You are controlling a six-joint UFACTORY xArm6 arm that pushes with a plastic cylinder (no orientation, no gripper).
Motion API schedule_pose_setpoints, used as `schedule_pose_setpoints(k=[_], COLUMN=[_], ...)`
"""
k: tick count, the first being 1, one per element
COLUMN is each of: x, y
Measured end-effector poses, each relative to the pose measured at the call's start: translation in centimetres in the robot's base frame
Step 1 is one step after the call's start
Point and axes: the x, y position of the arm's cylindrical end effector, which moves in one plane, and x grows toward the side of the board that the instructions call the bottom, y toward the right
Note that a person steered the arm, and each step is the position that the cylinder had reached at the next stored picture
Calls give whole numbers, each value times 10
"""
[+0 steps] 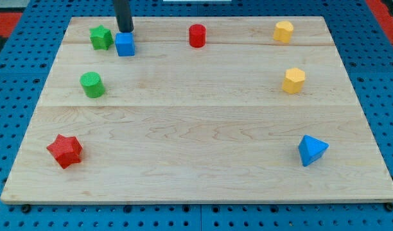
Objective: Slide the blue cube towards the green star
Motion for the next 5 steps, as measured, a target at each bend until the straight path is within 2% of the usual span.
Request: schedule_pose_setpoints(k=[1, 2, 3, 4, 5], x=[17, 24, 35, 53, 25], y=[-5, 48, 63, 46, 44])
